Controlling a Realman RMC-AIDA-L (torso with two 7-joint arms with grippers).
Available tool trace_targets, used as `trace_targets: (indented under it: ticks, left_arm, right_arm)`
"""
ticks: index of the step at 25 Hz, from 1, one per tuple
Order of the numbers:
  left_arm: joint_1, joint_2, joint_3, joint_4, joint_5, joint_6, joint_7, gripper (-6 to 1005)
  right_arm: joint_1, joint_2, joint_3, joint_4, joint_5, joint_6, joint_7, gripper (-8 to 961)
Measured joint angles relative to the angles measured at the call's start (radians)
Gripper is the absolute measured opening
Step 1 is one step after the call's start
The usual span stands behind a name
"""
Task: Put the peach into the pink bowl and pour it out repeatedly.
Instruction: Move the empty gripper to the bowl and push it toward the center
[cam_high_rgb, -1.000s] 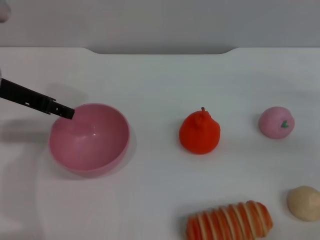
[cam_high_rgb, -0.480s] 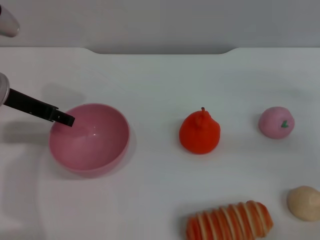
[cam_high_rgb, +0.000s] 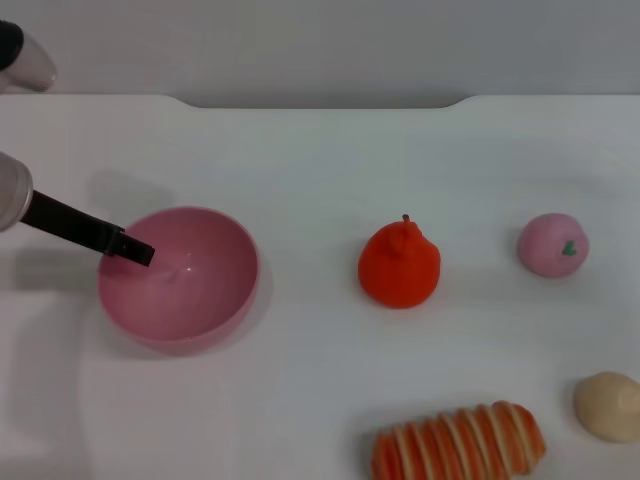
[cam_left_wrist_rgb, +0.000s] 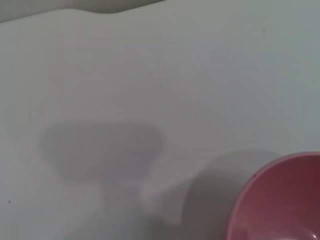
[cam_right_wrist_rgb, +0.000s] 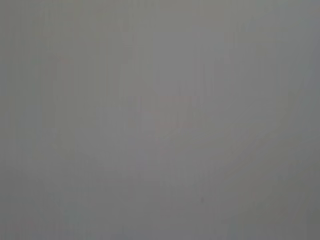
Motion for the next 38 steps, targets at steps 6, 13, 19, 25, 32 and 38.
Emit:
trace_targets:
  ticks: [6,13,19,25,32,38]
  left_arm:
    - [0.001,0.002,0.014,-0.045,0.001,-0.039,0.0,761]
    - [0.002,0.001,0.022,-0.061,0.001,-0.066,0.001,760]
    - [0.002,0.003,0.043,-0.081,0.001,-0.077,0.0,758]
    - [0.004,0.001,0.061,-0.075,0.016,-0.087,-0.002,757]
    - [-0.001,0.0,0.083,-0.075,0.031,-0.096,-0.002,544]
    - [-0.001,-0.001,0.083,-0.074,0.034,-0.1,-0.002,200]
  right_arm:
    - [0.001,0.001,-0.007,0.0,0.0,-0.002,0.0,434]
    - [0.002,0.002,-0.012,0.0,0.0,-0.003,0.0,435]
    - [0.002,0.002,-0.012,0.0,0.0,-0.005,0.013,435]
    - [0.002,0.002,-0.012,-0.001,0.0,-0.005,0.014,434]
    - [0.001,0.002,-0.012,-0.002,0.0,-0.006,0.015,434]
    - [-0.001,0.002,-0.012,-0.002,0.0,-0.006,0.021,435]
